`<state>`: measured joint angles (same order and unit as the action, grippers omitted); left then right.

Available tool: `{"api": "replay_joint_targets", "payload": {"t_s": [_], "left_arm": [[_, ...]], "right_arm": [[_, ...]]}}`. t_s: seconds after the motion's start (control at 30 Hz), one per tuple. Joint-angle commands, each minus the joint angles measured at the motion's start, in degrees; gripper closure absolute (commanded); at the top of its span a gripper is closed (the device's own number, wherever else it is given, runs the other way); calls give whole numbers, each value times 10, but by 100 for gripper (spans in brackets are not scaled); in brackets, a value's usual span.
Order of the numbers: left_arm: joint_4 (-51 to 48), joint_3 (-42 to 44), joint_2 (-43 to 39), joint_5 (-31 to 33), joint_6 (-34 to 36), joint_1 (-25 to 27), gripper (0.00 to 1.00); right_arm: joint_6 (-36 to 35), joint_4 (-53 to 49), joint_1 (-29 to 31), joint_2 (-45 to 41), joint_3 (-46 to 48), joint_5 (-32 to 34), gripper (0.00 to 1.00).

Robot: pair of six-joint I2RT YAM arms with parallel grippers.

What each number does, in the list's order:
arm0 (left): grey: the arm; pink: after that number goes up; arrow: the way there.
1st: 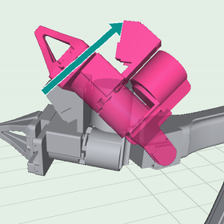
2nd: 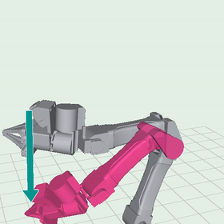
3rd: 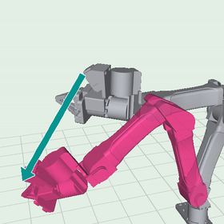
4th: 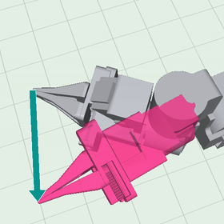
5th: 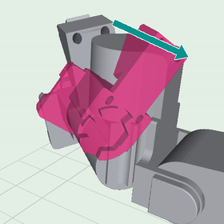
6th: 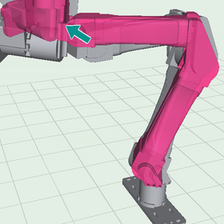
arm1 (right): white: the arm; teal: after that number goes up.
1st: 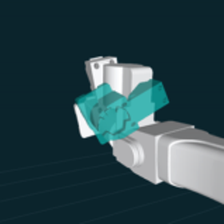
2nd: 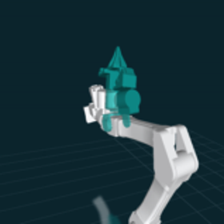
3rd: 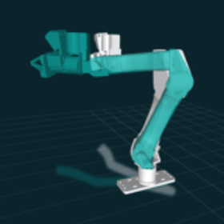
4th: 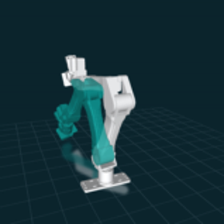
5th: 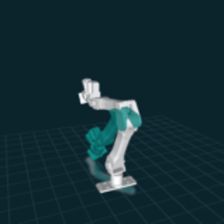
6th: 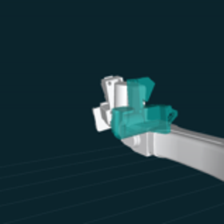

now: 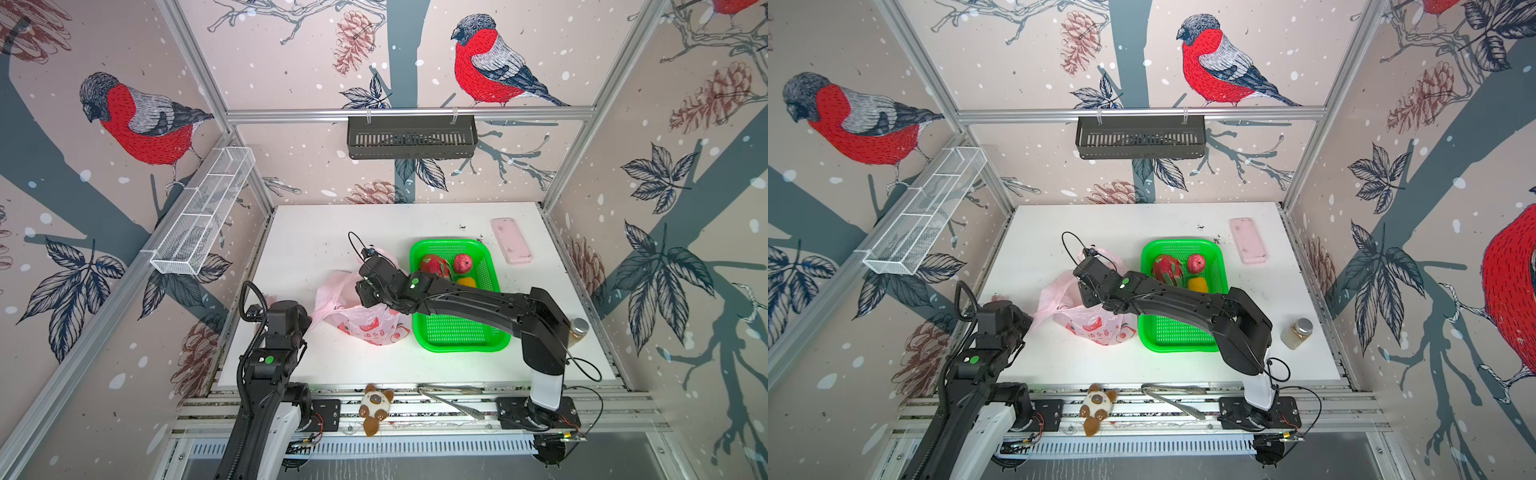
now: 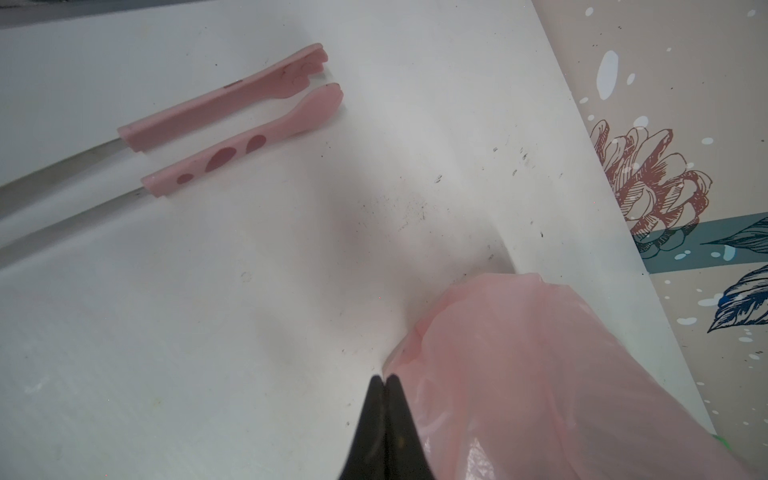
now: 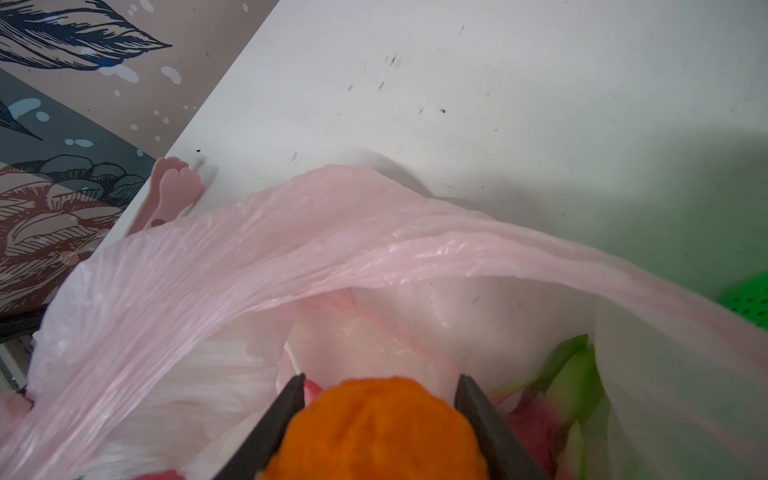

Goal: Untie the knot of the plastic bag and take out the fruit
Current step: 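Lift the orange up out of the bag with the right gripper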

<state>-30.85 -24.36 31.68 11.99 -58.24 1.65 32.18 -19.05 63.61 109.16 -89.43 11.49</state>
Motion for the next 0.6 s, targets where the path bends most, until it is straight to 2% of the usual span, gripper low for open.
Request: {"api": "replay_joint_targets", "payload": {"t_s": [0.0,0.57], "left_arm": [[31,-8,6,10,0,0,100],[48,-17,8,-1,7,0,100]], "right_arm": [[-9,14,3,-13,1,-3,74],[-12,44,15,4,-59,5,74]]}}
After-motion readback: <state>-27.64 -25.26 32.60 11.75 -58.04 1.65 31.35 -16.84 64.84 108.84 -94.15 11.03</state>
